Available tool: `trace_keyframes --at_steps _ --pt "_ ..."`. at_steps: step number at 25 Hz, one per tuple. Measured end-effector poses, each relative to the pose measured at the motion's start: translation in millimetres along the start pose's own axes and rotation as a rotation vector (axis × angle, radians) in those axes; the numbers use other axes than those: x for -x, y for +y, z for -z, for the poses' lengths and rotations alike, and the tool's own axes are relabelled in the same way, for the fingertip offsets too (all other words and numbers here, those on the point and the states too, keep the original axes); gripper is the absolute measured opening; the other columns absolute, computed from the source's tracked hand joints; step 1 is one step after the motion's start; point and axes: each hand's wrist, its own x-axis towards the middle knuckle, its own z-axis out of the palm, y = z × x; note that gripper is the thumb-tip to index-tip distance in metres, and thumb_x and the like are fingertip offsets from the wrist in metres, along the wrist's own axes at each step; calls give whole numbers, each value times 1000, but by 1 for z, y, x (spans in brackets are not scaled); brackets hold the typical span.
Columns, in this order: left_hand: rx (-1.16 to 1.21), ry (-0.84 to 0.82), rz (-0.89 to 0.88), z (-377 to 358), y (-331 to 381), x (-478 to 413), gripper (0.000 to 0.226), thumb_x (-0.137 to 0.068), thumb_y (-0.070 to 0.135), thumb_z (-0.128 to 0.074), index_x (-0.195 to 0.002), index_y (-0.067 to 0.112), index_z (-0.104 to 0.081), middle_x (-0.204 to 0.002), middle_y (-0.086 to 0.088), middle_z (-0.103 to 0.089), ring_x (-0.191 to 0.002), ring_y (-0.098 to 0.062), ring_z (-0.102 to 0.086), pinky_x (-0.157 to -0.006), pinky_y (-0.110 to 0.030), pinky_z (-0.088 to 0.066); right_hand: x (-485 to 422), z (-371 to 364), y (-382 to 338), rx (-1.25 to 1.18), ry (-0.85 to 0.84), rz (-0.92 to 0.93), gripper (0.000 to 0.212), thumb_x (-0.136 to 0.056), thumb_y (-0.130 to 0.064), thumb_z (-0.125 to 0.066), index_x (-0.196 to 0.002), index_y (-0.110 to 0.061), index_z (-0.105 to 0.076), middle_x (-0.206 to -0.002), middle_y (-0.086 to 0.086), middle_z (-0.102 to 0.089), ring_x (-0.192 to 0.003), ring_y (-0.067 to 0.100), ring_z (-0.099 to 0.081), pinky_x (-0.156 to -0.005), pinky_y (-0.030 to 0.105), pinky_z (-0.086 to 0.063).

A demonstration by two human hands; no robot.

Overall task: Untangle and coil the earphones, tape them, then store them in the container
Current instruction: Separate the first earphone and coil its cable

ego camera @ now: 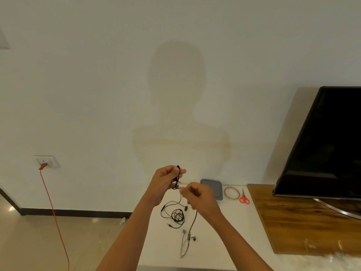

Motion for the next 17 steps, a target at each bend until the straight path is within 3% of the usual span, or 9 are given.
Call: trace_keyframes --at_steps 2,5,7,10,12,14,17 --pt "-63 -72 43 0 -4 4 27 -98 18 -49 -81 18 -71 -87 1 -73 -91 -18 -66 -75 -34 -44 -14 12 -20 0 108 67 21 -84 -25 -67 -68 -13 -62 -56 -1 -59 -50 7 -46 -50 21 -39" --pt "-41 -147 115 -6 -3 9 30 -99 14 -44 -84 14 -70 -92 -10 -73 -103 -28 -66 -77 -39 -46 -41 25 -41 80 109 145 19 -85 -25 -68 -76 -10 -64 -60 -5 -56 -52 2 -43 -52 15 -37" --pt "22 -175 124 -11 2 12 29 -100 12 -41 -87 10 -67 -91 -12 -72 -106 -32 -65 -80 -43 -49 -58 30 -38 121 106 140 19 -84 -30 -69 -80 -11 -66 -63 -10 -57 -57 2 -48 -55 19 -43" --pt "199 -146 104 -16 10 15 26 -100 14 -39 -88 8 -61 -83 -12 -70 -109 -36 -64 -86 -53 -50 -70 32 -20 44 103 48 17 -83 -30 -70 -82 -13 -70 -68 -6 -64 -63 9 -55 -57 27 -47" --pt "316 -137 86 -17 16 15 26 -101 15 -38 -87 7 -59 -82 -13 -69 -109 -37 -63 -86 -58 -50 -64 26 -5 -106 58 -72 12 -87 -21 -66 -78 -14 -71 -66 0 -64 -58 13 -53 -52 24 -44" --pt "418 -138 65 -18 18 13 26 -101 15 -39 -88 6 -59 -87 -15 -69 -108 -37 -63 -84 -60 -51 -48 17 8 -227 -1 -170 18 -91 -20 -60 -77 -15 -71 -65 3 -61 -53 13 -49 -51 22 -42" --pt "469 -74 5 -16 19 6 24 -101 15 -39 -93 5 -61 -98 -14 -72 -111 -35 -63 -87 -60 -50 -21 5 21 -202 -101 -230 35 -96 -32 -52 -77 -9 -71 -64 4 -64 -51 14 -51 -50 22 -42"
